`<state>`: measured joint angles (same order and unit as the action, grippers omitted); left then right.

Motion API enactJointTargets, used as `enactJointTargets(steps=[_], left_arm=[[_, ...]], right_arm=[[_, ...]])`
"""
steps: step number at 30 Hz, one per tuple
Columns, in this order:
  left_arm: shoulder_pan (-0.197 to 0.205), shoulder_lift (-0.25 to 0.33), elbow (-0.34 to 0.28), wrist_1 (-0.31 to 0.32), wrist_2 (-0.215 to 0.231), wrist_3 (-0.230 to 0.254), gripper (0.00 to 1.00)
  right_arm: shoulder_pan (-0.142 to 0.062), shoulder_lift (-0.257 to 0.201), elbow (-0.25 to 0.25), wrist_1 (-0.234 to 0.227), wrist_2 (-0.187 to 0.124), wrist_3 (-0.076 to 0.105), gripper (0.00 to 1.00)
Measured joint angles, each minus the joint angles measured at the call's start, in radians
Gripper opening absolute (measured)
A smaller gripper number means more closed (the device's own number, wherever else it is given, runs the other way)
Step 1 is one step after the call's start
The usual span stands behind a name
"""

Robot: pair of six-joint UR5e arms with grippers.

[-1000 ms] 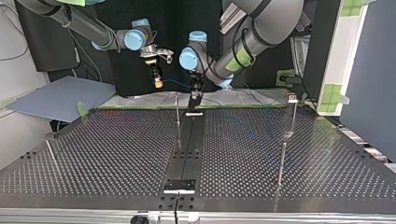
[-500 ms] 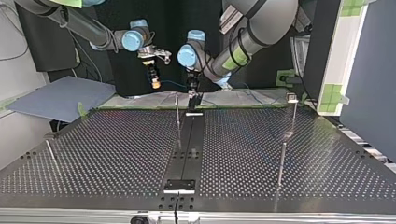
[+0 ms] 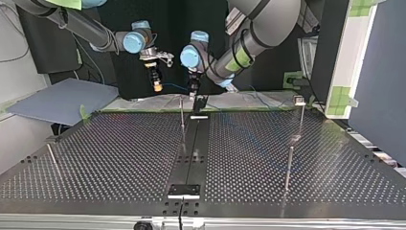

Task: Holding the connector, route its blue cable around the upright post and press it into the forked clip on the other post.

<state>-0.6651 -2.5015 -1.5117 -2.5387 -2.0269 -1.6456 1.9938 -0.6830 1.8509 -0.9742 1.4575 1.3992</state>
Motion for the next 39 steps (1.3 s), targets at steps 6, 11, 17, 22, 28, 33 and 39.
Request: enactJointTargets(steps=[6, 11, 17, 22, 28, 33, 39], left_arm=[[0.000, -0.040, 0.015, -0.007, -0.023, -0.007, 0.99], [0.000, -0.048, 0.016, -0.002, -0.029, -0.009, 0.99], [-0.004, -0.048, 0.016, 0.023, -0.035, -0.025, 0.99], [-0.008, -0.049, 0.016, 0.033, -0.054, -0.061, 0.99], [-0.013, -0.049, 0.016, 0.034, -0.093, -0.075, 0.99], [-0.018, -0.049, 0.016, 0.035, -0.128, -0.072, 0.95], [-0.021, -0.049, 0.016, 0.039, -0.137, -0.069, 0.31]], right_arm=[[0.000, 0.000, 0.000, 0.000, 0.000, -0.002, 0.00], [0.000, 0.000, 0.000, -0.002, 0.000, -0.003, 0.00], [0.000, 0.000, 0.000, -0.001, -0.001, -0.003, 0.00], [0.000, 0.000, 0.000, -0.001, -0.001, -0.003, 0.00], [0.000, 0.000, 0.000, -0.003, -0.001, -0.004, 0.00], [0.000, 0.000, -0.001, -0.003, -0.002, -0.008, 0.00], [0.000, 0.000, -0.001, -0.003, -0.001, -0.010, 0.00]])
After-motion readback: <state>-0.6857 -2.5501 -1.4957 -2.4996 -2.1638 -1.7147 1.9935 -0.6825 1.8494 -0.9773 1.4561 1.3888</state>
